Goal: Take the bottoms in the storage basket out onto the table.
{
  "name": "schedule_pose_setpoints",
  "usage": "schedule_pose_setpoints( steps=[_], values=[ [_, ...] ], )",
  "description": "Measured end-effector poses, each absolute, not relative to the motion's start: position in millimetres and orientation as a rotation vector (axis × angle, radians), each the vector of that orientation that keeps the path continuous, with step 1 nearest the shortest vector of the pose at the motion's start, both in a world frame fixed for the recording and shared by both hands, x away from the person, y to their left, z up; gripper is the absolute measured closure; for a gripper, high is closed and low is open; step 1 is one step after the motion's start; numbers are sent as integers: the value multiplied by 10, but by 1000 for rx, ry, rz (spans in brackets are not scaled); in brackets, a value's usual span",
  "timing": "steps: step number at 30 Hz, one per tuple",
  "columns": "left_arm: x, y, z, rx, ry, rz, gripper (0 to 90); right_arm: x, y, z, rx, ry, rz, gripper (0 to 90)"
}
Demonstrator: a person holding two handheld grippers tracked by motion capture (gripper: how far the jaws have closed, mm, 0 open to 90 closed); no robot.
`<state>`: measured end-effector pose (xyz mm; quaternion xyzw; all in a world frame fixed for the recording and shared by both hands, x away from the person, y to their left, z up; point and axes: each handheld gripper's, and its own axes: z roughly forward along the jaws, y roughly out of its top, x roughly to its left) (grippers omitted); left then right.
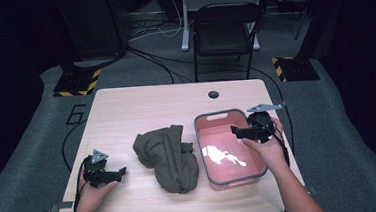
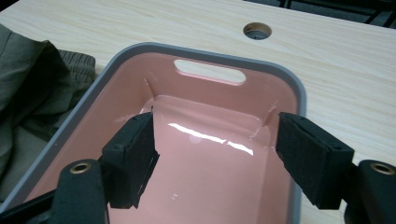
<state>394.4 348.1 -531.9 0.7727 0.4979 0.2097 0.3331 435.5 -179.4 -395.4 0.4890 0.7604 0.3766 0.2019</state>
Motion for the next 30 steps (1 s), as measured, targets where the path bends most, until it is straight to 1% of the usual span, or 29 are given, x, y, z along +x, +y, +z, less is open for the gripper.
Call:
schedule_pose_setpoints(
  steps=[11, 23, 30],
  values=[
    [3942, 3481, -5318, 2019, 1303, 545, 5, 4332, -2061, -3948, 1422, 2063, 1059, 328],
    [3942, 3480, -5319, 2017, 1303, 546, 5, 4285, -2350, -4034, 1482, 2004, 1057, 417],
    [3941, 3479, -5318, 2017, 1305, 545, 5, 4270, -2412, -4118, 1498, 2015, 1043, 433]
  ],
)
